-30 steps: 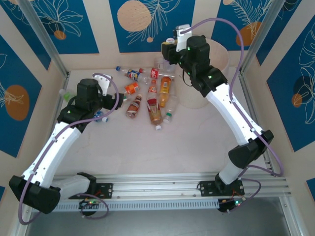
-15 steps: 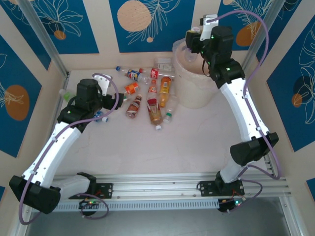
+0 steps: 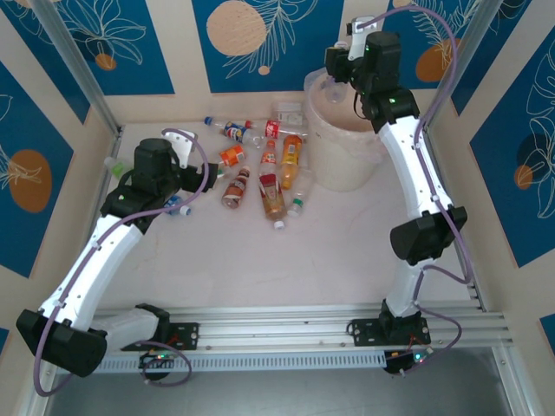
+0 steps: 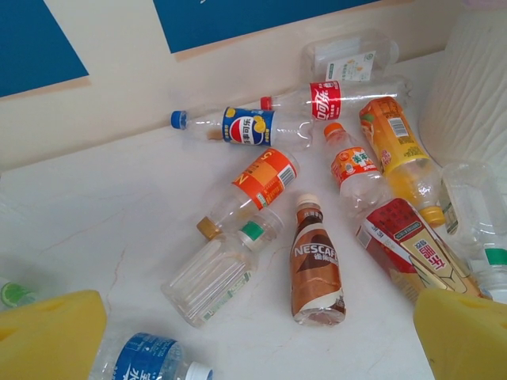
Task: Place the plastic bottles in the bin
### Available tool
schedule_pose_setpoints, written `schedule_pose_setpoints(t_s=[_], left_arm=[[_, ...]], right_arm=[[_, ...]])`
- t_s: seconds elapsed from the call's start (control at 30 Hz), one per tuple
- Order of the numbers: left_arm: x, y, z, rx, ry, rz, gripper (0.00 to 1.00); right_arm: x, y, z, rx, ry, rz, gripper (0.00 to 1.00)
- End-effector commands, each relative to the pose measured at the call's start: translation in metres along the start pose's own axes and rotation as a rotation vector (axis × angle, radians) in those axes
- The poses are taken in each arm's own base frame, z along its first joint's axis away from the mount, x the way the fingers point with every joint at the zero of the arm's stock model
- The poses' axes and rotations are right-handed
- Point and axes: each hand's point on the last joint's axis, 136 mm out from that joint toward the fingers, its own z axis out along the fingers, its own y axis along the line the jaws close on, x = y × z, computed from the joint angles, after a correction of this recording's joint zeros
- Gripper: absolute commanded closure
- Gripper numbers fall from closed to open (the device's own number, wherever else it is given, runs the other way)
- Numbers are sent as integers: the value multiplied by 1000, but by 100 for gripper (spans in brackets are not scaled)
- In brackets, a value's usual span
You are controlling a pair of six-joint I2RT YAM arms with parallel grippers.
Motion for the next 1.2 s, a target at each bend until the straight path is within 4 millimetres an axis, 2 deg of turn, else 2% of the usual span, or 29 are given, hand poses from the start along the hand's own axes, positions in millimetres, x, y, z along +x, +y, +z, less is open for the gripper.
schedule_pose_setpoints(t_s=[0.0,0.17,0.43,0.73,0.87,1.17], left_arm=[[-5,4,-6,-2,-32,-8,0],[-4,6,-2,-9,-29,-8,0],[0,5,1,-1,-21,-16,0],[3,3,6,14,-8,-14,0],[5,6,6,8,-9,-13,0],[11,13,4,-7,2,-9,0]], right_arm=[[-19,-4,-4,-4,-37,-19,100],[-15,-12,12,13,-29,-45,100],[-15,-12,17,42,-36,-86,100],[-8,8,25,77,-36,-140,100],[3,15,32,108,-32,-170,100],[33,4,42,178,25,-133,100]])
